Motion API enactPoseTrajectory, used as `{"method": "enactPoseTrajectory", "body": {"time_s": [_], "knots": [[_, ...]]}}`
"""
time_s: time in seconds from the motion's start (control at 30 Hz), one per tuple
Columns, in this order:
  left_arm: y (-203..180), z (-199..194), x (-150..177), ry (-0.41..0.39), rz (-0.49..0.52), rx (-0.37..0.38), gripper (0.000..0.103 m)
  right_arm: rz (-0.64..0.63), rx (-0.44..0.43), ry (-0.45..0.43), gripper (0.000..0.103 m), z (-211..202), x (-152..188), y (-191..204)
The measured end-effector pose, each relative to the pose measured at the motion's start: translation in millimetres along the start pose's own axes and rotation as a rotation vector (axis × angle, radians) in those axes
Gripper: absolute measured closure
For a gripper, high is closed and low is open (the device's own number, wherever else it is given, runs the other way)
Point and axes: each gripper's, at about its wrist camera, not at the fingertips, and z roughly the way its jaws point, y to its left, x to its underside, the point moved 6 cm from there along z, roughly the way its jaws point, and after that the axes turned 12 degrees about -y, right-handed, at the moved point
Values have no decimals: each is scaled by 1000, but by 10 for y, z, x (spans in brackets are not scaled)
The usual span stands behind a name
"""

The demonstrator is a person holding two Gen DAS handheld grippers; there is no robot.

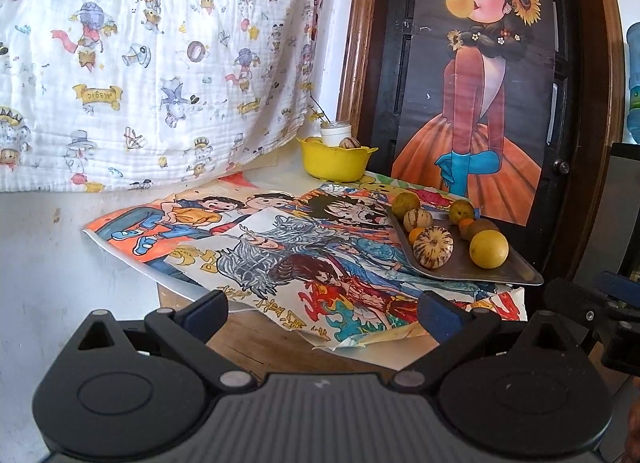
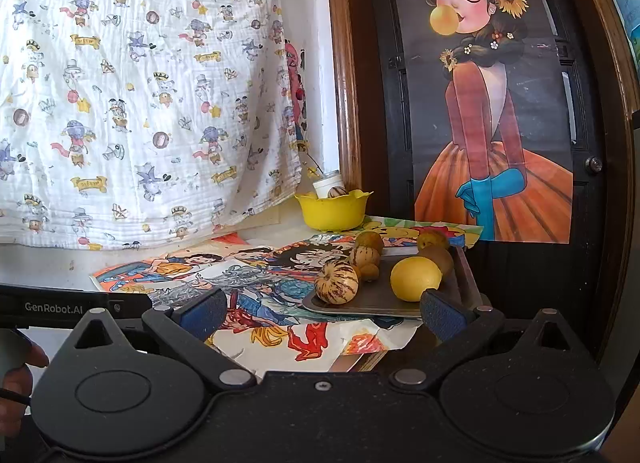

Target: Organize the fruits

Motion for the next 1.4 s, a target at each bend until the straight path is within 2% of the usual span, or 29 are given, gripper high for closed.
{"method": "enactPoseTrajectory", "body": {"time_s": [1.4], "knots": [[26, 0, 7, -1, 0, 0, 0, 2, -7, 2, 1, -19, 1, 34]]}}
